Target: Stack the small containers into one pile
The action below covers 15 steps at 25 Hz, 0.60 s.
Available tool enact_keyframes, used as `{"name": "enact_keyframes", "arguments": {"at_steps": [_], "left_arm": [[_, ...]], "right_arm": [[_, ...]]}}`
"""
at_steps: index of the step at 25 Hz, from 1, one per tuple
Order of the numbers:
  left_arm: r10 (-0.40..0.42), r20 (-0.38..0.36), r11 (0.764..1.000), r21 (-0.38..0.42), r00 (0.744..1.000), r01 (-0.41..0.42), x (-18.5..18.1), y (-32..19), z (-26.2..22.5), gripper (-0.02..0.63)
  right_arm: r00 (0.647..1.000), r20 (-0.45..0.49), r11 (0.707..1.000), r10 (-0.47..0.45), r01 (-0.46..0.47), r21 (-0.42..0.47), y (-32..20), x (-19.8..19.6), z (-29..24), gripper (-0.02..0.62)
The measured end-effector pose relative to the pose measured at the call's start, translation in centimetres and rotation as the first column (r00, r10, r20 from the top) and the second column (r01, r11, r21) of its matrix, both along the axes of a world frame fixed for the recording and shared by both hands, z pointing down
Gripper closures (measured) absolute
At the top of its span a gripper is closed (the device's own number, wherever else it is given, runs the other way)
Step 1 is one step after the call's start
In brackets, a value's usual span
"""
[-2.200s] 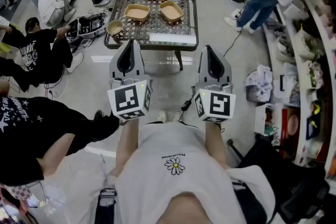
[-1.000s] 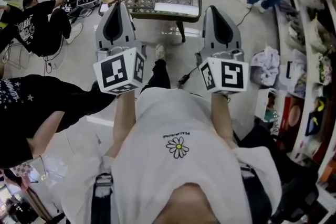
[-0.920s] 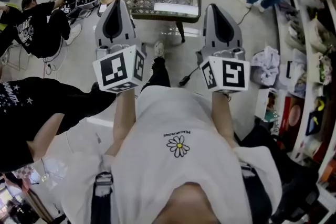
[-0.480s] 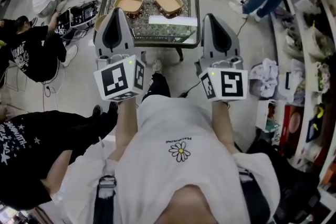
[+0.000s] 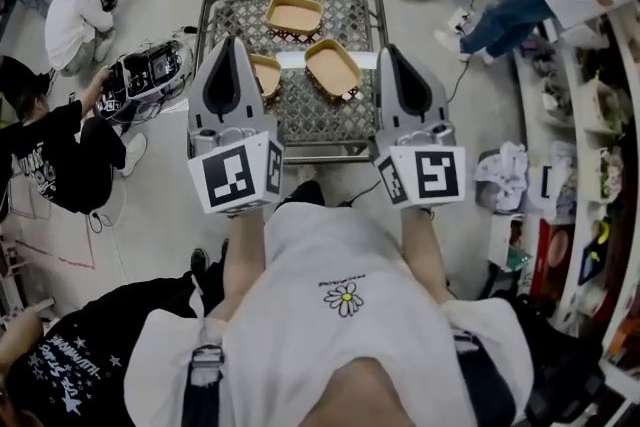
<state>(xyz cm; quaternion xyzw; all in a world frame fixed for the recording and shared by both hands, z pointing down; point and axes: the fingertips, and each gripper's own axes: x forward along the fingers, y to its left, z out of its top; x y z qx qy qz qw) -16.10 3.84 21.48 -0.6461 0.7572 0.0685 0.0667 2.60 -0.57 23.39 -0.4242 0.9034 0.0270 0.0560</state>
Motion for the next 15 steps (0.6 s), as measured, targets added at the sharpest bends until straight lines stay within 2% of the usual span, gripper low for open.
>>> {"name": "enact_keyframes", "arguments": {"at_steps": [3,8,11,15], "left_arm": [[0.027,-0.007,0.999,-0.017,1.000,-0.027,-1.8,-3.6,0.4,0.581],[0.060,-0.056,0.996,-0.056,0.997,-0.063,-3.7,-7.8,2.5,0.581],[0.052,-0.072,0.993,-0.099,0.996,-0.059,-3.8,-9.0,4.0,0.581],[0.018,-0.067,0.992,-0.120,0.998,-0.026,-3.3,-10.2,4.7,0.581]], "right_arm": [[1.000,0.007,0.999,0.020,-0.019,-0.029,-3.3,-2.2,0.3,0.565],[0.988,0.036,0.984,0.149,-0.144,-0.106,-7.5,-2.8,1.8,0.563],[0.990,0.018,0.979,0.142,-0.137,-0.150,-8.6,-2.6,3.2,0.563],[0.991,0.048,0.976,0.126,-0.115,-0.183,-10.4,-1.4,4.0,0.563]]}}
